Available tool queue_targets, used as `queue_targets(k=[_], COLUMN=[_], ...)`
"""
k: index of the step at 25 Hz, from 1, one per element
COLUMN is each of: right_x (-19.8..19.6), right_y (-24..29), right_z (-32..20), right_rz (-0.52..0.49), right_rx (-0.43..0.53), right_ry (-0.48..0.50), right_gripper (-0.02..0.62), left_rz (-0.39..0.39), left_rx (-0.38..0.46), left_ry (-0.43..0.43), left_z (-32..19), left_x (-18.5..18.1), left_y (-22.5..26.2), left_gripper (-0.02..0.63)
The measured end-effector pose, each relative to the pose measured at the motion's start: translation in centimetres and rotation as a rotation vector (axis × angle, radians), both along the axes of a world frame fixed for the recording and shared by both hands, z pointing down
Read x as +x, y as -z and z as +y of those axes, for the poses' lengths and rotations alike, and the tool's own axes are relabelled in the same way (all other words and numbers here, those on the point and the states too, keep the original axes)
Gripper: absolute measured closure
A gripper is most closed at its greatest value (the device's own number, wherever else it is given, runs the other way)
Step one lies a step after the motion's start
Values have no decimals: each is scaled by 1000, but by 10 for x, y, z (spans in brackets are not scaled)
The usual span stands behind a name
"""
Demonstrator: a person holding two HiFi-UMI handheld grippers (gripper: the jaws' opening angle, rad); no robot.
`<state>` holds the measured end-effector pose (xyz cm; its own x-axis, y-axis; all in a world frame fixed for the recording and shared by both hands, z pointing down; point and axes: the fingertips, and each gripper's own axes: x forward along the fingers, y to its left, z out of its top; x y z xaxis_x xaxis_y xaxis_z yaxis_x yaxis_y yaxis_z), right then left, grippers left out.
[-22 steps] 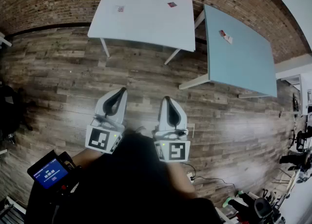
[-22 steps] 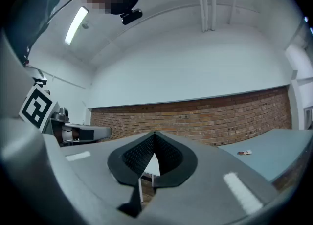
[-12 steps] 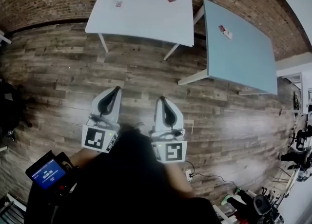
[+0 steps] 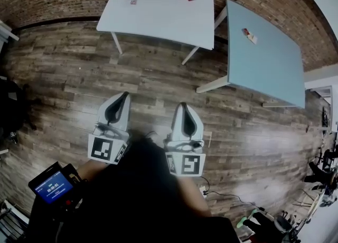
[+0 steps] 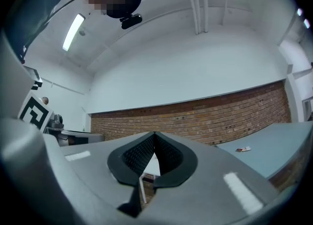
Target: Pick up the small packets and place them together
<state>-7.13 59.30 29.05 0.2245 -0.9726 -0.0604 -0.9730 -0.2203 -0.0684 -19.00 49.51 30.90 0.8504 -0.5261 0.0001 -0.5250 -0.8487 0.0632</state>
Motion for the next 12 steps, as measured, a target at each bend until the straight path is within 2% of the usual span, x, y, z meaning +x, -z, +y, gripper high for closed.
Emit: queue_targets(k=[6,12], right_x=[4,13], right_y=[-3,-7], right_z=[-4,-17], right_rz=[8,38], right_rx=[-2,4], right_ry=[84,100], right_gripper=[594,592], left_rz=[-1,16], left_rx=[9,48], left_ry=[81,115], left_z=[3,0], left_x=[5,15], left_y=[0,4], left_gripper=[606,606])
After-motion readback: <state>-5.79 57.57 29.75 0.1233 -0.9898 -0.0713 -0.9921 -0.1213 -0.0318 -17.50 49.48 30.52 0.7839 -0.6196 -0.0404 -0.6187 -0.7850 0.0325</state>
